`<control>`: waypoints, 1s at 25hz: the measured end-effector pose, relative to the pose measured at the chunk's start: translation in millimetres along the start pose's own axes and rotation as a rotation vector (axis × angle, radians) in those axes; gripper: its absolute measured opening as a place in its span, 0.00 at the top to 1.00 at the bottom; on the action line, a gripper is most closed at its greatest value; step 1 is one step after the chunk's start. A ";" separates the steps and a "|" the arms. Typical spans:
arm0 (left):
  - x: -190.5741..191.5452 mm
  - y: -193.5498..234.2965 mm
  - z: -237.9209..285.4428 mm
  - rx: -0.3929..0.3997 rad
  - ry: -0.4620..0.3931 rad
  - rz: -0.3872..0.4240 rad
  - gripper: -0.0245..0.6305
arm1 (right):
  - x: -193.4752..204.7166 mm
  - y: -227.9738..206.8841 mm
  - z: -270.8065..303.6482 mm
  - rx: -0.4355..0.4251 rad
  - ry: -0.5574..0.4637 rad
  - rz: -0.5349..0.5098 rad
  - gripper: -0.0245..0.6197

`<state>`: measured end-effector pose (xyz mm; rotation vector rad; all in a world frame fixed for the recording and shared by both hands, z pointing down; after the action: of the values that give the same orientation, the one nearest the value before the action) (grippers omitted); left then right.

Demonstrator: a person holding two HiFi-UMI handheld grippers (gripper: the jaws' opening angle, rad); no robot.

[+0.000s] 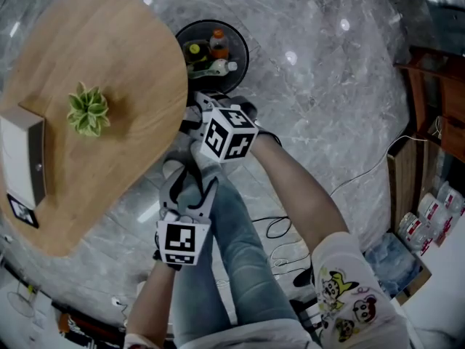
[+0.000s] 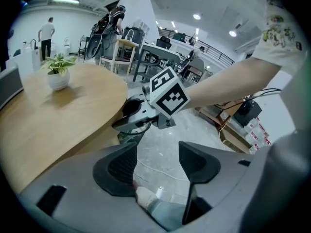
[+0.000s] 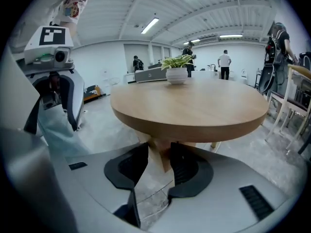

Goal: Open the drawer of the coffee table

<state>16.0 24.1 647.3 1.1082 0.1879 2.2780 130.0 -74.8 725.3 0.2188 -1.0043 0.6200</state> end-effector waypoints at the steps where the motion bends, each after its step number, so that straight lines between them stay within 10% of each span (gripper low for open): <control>1: -0.5 0.2 -0.8 0.001 -0.001 -0.001 0.57 | -0.5 0.3 -0.5 -0.004 0.006 -0.011 0.76; 25: -1.2 17.2 -24.9 -0.095 -0.092 -0.086 0.60 | -4.0 -7.5 -9.0 -0.153 0.007 -0.155 0.83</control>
<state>-9.9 12.5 636.8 1.1305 0.0879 2.1331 139.3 -78.4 717.9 0.1578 -1.0127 0.4011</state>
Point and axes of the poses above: the fingertips, and each gripper's own axes: z forward along the fingers, y to its left, x out of its underside, the point moved 8 cm from there along -z, backward along the fingers, and after that the axes turned 7 degrees about -y, right-handed, at the moved point
